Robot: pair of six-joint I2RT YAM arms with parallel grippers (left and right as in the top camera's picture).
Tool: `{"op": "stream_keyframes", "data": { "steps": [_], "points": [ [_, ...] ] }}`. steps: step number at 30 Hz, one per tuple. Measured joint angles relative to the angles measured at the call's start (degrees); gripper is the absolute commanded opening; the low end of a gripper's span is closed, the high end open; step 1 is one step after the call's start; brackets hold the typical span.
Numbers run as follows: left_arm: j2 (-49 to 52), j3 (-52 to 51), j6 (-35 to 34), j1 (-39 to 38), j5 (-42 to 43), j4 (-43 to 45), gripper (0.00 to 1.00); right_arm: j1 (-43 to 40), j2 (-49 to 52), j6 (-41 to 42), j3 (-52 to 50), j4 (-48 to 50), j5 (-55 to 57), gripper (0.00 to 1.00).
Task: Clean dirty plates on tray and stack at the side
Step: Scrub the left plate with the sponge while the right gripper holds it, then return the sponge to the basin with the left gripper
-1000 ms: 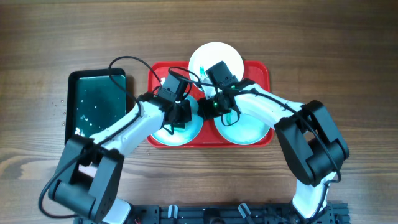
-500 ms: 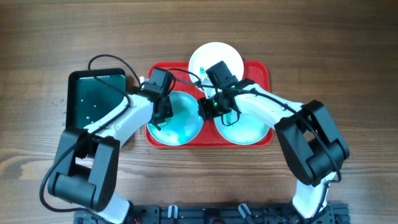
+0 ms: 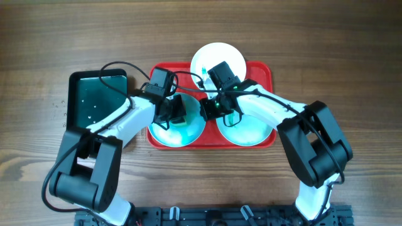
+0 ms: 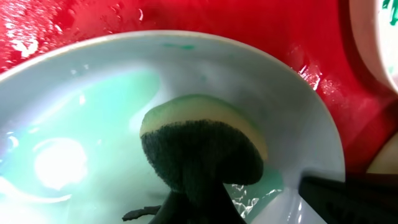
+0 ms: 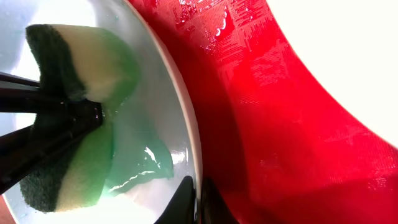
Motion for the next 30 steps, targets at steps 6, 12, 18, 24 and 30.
{"op": "stream_keyframes", "data": {
  "steps": [6,12,18,24,30],
  "points": [
    [-1.7,0.7,-0.6,-0.7,-20.8,-9.8,0.04,0.0,0.0,2.4,0.0,0.0,0.7,0.04],
    [-13.2,-0.7,-2.8,-0.4,-14.3,-9.5,0.04,0.1,0.0,2.7,0.0,0.4,0.9,0.04],
    [-9.4,-4.2,-5.5,-2.8,-4.9,-4.1,0.04,0.1,0.0,3.1,0.0,0.3,1.0,0.04],
    [-6.3,-5.1,-6.3,-3.6,-14.7,-6.6,0.04,0.1,0.0,3.3,0.0,0.4,1.3,0.04],
    [-16.5,-5.0,-7.4,-3.2,-23.9,-11.2,0.04,0.1,0.0,3.9,0.0,0.4,1.5,0.04]
  ]
}}
